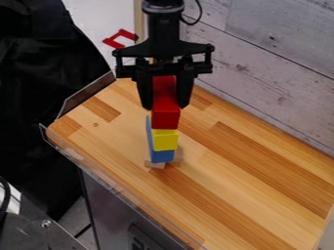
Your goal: Put the red arch on top of the yellow block
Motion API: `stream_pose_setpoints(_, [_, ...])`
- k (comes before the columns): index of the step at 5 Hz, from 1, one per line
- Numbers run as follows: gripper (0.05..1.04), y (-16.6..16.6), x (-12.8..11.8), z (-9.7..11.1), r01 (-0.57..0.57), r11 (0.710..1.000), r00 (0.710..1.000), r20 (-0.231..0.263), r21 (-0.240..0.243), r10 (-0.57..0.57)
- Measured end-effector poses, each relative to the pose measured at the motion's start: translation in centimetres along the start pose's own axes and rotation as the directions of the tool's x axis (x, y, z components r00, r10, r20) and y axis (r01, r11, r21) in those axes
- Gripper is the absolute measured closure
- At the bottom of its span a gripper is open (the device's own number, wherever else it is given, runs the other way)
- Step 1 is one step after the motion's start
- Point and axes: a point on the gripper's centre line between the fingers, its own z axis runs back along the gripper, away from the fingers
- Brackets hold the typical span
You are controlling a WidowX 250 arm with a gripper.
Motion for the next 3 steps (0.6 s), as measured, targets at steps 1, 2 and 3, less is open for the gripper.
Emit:
stream_pose_setpoints(1, [0.530, -0.19, 0.04, -0.37, 0.004, 1.000, 1.000, -0.011, -0.005, -0.004])
stream_pose_setpoints(2, [0.530, -0.17, 0.07, -0.67, 0.006, 1.000, 1.000, -0.019, 0.001, -0.005])
stream_pose_setpoints(3, [0.530, -0.21, 0.14, -0.71, 0.007, 1.000, 1.000, -0.017, 0.000, -0.007])
